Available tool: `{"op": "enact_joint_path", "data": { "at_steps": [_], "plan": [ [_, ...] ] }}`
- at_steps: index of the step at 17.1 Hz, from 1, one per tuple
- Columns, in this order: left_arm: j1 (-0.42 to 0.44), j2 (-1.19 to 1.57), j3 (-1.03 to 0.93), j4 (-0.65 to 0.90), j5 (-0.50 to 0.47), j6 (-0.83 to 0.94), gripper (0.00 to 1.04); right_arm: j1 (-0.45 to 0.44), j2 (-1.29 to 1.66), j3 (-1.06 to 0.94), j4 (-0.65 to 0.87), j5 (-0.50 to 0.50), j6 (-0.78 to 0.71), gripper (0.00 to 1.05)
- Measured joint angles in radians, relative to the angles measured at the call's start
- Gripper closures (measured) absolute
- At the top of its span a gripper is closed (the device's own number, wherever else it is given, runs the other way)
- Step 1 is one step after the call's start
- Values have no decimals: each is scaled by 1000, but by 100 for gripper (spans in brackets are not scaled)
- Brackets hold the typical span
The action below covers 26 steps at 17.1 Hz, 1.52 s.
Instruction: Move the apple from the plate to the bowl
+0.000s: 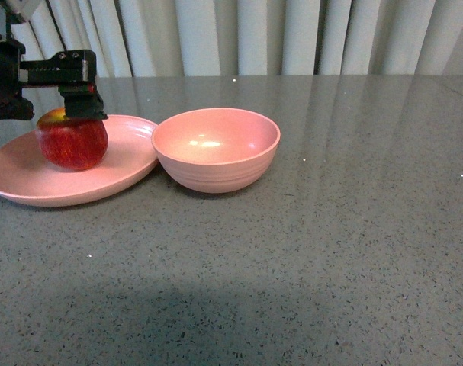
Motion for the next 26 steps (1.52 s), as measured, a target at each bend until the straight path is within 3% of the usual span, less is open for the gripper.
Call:
{"op": "enact_joint_path", "data": {
  "at_steps": [7,11,17,22,26],
  "plan": [
    [1,43,-3,-1,9,-8,7,0,0,0,0,0,0,7],
    [-6,42,-8,6,10,-8,34,0,0,0,0,0,0,7],
    [-16,-40,15,-39,10,-8,36,0,0,0,0,0,0,7],
    [-81,-134,70,-55,10,-7,37,0,0,0,0,0,0,7],
    [-243,-173,84,-68,-11,-3,37,0,0,0,0,0,0,7]
  ]
}}
